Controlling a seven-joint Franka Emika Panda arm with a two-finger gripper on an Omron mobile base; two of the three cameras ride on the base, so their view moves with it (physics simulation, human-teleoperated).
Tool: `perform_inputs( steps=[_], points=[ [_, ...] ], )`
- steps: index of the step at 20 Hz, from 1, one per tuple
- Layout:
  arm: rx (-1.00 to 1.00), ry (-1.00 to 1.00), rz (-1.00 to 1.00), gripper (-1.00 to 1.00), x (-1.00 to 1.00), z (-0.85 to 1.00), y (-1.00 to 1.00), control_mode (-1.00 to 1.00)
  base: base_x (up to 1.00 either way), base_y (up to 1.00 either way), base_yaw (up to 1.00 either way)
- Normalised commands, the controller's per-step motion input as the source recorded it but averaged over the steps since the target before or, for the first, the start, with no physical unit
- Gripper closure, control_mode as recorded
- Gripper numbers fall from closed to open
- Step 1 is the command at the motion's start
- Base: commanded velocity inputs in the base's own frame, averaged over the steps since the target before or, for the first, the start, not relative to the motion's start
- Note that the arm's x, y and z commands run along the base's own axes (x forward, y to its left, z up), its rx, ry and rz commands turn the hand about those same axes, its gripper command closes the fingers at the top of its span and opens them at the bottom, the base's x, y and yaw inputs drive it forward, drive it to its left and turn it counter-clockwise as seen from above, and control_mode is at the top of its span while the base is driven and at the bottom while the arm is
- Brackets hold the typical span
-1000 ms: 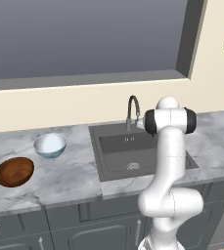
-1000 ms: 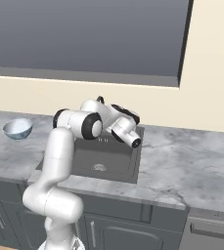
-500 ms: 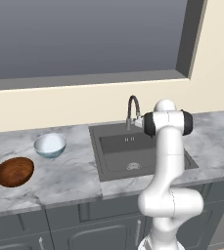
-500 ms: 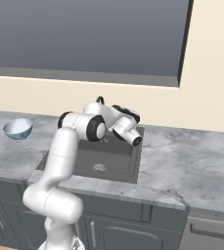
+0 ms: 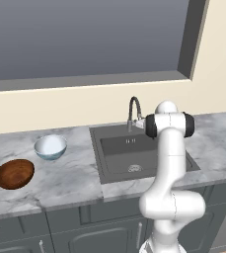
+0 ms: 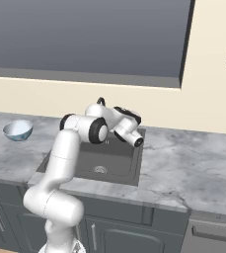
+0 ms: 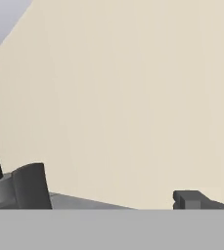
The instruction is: Rinse each bowl for a few seconds and place them down in the sink or on the counter.
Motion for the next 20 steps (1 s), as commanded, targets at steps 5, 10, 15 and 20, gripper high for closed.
perform_inputs(
  steps=[5, 10, 15, 20],
  points=[
    [0.01, 0.01, -0.01, -1.0, 0.24, -0.11, -0.01, -1.0, 0.0, 0.0, 0.0],
    [0.0, 0.0, -0.08, -1.0, 0.12, -0.03, -0.15, -1.0, 0.0, 0.0, 0.0],
    [0.0, 0.0, -0.14, -1.0, 0.06, -0.04, -0.39, -1.0, 0.0, 0.0, 0.0],
    [0.01, 0.0, -0.15, -1.0, 0.11, -0.1, -0.42, -1.0, 0.0, 0.0, 0.0]
  ],
)
